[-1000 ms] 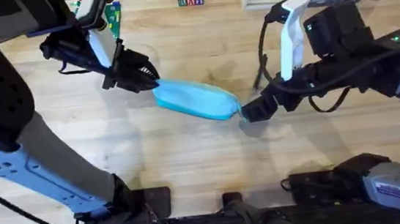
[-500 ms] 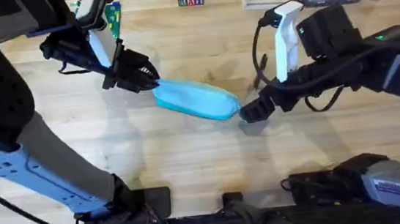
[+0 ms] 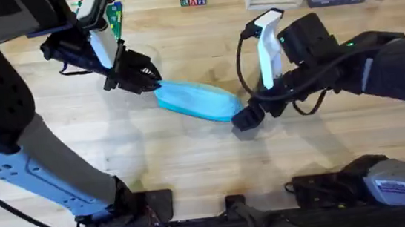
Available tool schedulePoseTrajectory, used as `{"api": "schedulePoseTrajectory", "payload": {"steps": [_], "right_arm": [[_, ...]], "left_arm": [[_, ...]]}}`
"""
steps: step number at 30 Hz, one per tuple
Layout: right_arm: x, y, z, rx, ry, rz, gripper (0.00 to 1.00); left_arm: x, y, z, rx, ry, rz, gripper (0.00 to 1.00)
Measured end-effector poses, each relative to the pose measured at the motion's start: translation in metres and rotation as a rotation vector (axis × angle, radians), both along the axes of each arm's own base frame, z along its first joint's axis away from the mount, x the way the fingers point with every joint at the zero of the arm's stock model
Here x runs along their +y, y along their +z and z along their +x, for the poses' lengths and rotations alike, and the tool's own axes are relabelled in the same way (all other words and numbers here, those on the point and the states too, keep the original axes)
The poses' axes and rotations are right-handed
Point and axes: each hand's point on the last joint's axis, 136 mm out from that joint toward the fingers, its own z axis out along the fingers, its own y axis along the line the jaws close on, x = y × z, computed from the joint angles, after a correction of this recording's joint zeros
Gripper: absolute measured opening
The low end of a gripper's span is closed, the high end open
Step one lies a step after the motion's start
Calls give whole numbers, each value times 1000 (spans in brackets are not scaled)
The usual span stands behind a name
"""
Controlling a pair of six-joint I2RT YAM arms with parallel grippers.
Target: Unzip the bag, pick up the pens from the table one at a time and place them inside, then zip the bag closed.
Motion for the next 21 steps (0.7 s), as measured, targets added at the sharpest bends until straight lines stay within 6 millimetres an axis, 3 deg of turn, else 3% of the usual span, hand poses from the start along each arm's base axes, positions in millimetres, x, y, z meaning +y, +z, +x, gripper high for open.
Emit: {"api": "schedulePoseTrajectory", "payload": {"steps": [7, 11, 20, 21], "right_arm": [[5, -4, 2, 3, 9, 7, 990], [5, -4, 2, 4, 9, 7, 937], [4, -5, 1, 10, 6, 6, 659], [4, -5, 1, 12, 3, 6, 566]], "left_arm": [[0, 0, 0, 0, 0, 0, 42], [0, 0, 0, 0, 0, 0, 42], [0, 0, 0, 0, 0, 0, 42], [0, 0, 0, 0, 0, 0, 42]]}}
